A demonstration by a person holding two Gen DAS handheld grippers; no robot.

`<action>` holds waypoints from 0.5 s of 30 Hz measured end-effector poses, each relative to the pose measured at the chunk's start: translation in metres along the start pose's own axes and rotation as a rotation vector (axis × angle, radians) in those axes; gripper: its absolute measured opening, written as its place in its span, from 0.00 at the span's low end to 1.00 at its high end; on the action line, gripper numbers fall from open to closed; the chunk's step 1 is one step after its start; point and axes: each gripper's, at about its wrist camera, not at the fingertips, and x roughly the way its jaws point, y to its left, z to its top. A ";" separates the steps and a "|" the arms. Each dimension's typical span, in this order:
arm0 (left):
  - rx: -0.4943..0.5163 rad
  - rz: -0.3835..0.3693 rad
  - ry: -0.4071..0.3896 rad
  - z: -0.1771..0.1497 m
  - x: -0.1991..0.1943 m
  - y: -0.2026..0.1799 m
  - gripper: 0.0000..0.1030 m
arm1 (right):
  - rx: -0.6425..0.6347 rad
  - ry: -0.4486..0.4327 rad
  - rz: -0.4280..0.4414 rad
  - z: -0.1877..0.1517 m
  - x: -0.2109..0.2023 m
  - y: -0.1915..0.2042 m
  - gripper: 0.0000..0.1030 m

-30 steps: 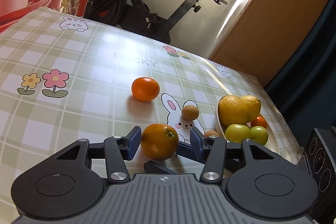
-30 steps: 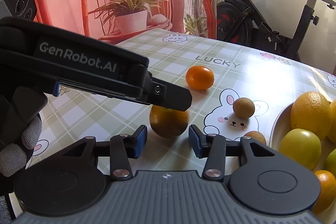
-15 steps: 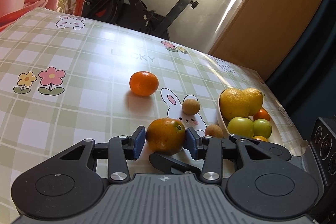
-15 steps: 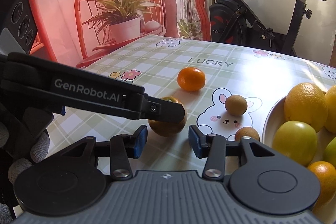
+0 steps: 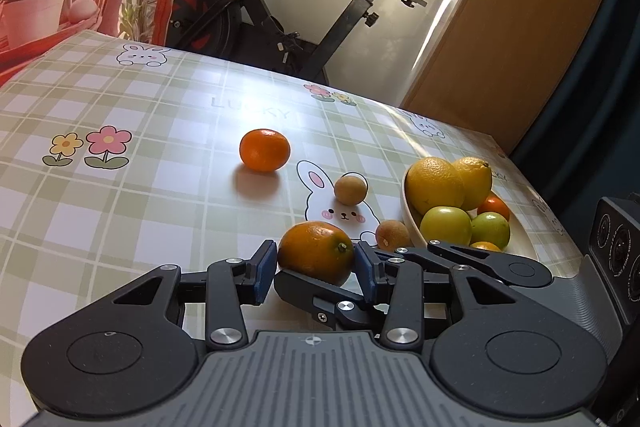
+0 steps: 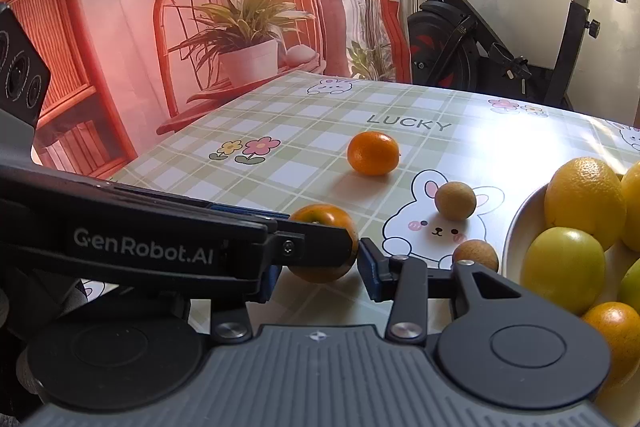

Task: Organize fruits
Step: 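Carry the dark orange with the left gripper over the plate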

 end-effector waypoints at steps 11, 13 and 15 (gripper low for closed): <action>0.042 -0.009 -0.055 0.013 -0.017 -0.055 0.43 | 0.022 -0.110 -0.019 -0.002 -0.046 -0.006 0.42; 0.064 -0.018 -0.056 0.016 -0.015 -0.069 0.43 | 0.032 -0.139 -0.032 -0.001 -0.058 -0.013 0.42; 0.079 -0.032 -0.049 0.018 -0.010 -0.081 0.43 | 0.045 -0.161 -0.045 -0.001 -0.068 -0.019 0.42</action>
